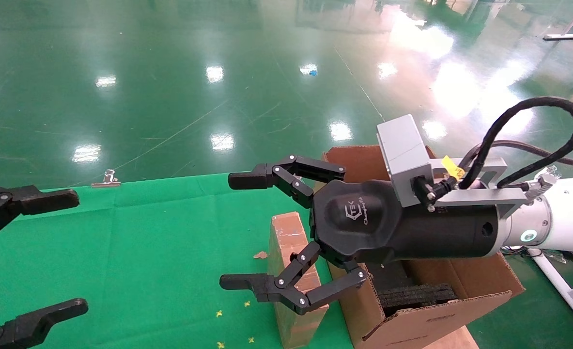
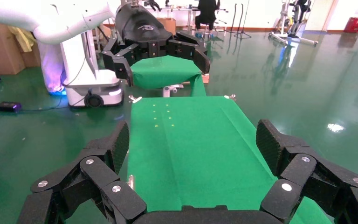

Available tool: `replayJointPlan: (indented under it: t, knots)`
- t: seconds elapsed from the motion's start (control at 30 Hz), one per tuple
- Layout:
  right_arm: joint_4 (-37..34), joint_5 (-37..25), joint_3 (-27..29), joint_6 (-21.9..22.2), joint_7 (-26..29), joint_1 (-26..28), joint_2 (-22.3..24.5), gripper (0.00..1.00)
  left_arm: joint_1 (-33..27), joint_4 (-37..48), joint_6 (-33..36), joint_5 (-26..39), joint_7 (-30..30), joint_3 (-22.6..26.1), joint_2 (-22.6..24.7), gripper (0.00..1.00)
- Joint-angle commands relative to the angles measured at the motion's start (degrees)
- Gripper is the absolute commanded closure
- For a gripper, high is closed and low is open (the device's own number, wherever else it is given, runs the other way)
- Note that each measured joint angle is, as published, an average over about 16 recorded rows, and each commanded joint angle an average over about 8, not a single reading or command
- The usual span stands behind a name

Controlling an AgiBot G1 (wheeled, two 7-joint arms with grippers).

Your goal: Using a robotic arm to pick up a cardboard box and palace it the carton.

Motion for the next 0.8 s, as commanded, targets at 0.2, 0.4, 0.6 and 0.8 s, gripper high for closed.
replayJointPlan:
  t: [0.2, 0.4, 0.6, 0.8]
  knots:
    - [0.0, 0.0, 0.0, 0.0, 0.0, 0.0, 0.0, 0.0, 0.0, 0.0, 0.0, 0.0, 0.0, 0.0, 0.0, 0.0]
    - [0.0, 0.0, 0.0, 0.0, 0.0, 0.0, 0.0, 0.0, 0.0, 0.0, 0.0, 0.0, 0.0, 0.0, 0.0, 0.0]
    - [0.27, -0.92, -0.54, 0.19, 0.41, 0.17, -0.15, 0.0, -0.01, 0.02, 0.0, 0.0, 0.01, 0.01, 0.0, 0.0]
    - [2.09, -7.9, -4.34, 0.95, 3.83, 3.22, -1.27, 0.0, -0.03, 0.05, 0.01, -0.02, 0.03, 0.04, 0.0, 0.0]
